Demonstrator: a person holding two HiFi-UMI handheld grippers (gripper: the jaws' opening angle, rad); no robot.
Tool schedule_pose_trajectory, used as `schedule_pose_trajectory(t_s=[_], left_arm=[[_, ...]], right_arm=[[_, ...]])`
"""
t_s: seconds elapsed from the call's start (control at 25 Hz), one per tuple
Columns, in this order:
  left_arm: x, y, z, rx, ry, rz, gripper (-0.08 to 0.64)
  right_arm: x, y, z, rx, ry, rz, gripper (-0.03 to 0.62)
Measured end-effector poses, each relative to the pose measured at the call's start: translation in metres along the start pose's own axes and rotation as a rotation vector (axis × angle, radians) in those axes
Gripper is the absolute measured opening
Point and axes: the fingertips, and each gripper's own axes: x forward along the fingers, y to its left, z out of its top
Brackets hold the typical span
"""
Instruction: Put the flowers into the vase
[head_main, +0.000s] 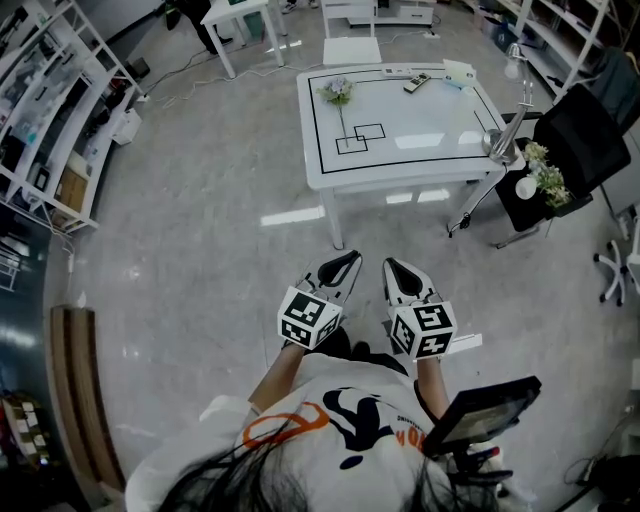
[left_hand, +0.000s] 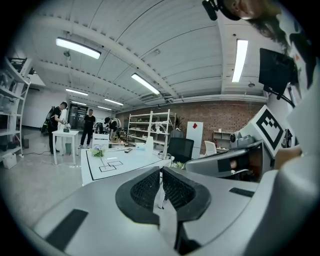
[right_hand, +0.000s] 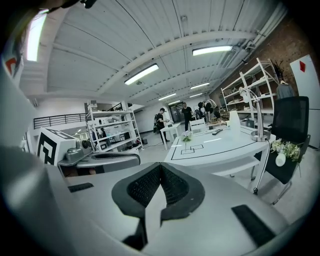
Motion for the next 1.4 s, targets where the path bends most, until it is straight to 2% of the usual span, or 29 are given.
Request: schedule_pose_trajectory(t_s=[0.32, 0.6, 1.16, 1.4], left_arm=[[0.019, 0.009, -0.003, -0.003, 0.023, 0.012, 0.011], [0.051, 0.048, 0.0, -0.012, 0.032, 0.006, 0.011], [0.135, 0.197, 0.039, -0.012, 0.038, -0.036, 0.011], [0.165, 0.26, 0.043, 0.002, 0.048, -0.048, 0.011]], right_arm=[[0.023, -0.017, -0.003, 0.028, 0.026, 0.033, 0.014], [0.064, -0.036, 0.011, 0.04, 0.035, 0.034, 0.014], [0.21, -0.073, 0.074, 0.075, 0.042, -0.003, 0.014], [0.274, -0.086, 0.092, 0.09, 0.051, -0.022, 0.014]])
